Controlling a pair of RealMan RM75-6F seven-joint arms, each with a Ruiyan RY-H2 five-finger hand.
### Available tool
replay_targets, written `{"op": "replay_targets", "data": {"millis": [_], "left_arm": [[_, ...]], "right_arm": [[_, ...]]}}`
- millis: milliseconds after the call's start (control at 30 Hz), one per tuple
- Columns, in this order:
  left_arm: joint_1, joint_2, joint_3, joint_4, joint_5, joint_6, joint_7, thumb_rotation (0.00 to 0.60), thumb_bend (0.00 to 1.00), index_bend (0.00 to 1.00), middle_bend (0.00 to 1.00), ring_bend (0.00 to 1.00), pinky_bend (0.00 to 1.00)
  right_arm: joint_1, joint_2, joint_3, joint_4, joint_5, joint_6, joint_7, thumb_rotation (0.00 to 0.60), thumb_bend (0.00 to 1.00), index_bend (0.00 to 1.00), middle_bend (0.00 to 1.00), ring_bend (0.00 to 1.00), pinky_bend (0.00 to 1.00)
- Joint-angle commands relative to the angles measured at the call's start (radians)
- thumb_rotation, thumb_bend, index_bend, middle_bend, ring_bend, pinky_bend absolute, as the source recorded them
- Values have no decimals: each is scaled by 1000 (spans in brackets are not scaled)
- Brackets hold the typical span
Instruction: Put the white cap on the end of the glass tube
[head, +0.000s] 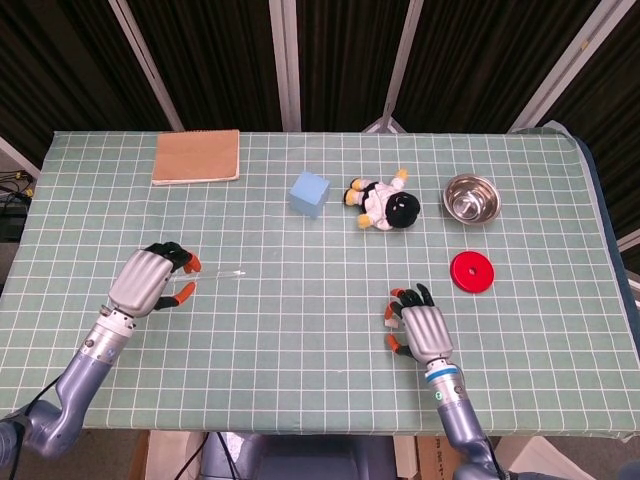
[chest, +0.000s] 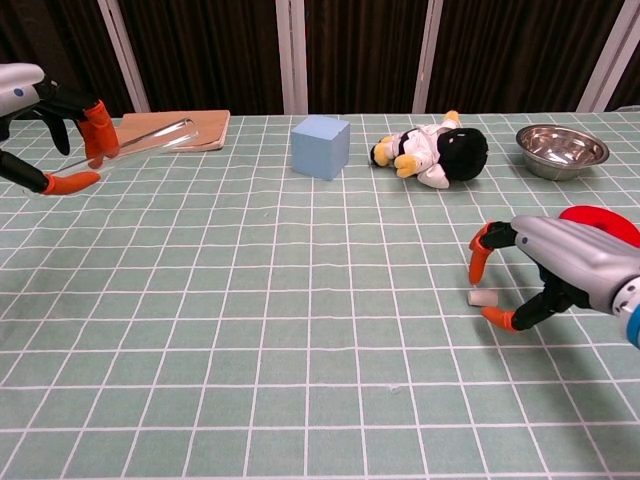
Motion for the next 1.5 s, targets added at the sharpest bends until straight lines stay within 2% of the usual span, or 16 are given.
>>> {"op": "replay_targets", "data": {"millis": [33,400,1133,1500], "left_arm": [[0,0,-3,5,0,-2,-4,600,751,538,567,348,423],[5,4,-8,15,4,-6,-14,600,751,537,566,348,423],[14,4,-12,21,9,-10,-20,600,751,536,566,347,423],[18,7,-14,21,10,-12,-25,600,751,536,566,348,423]], "right_arm": [[8,-15,7,21,17,-4,-2,600,358,458,224,183,78],[20,-27,11,61,48,0,4,600,358,458,224,183,78],[31,-31,7,70,69,20,-1,600,358,482,224,183,78],[38,-35,6,84,87,19,-6,600,370,536,224,189,78]]}}
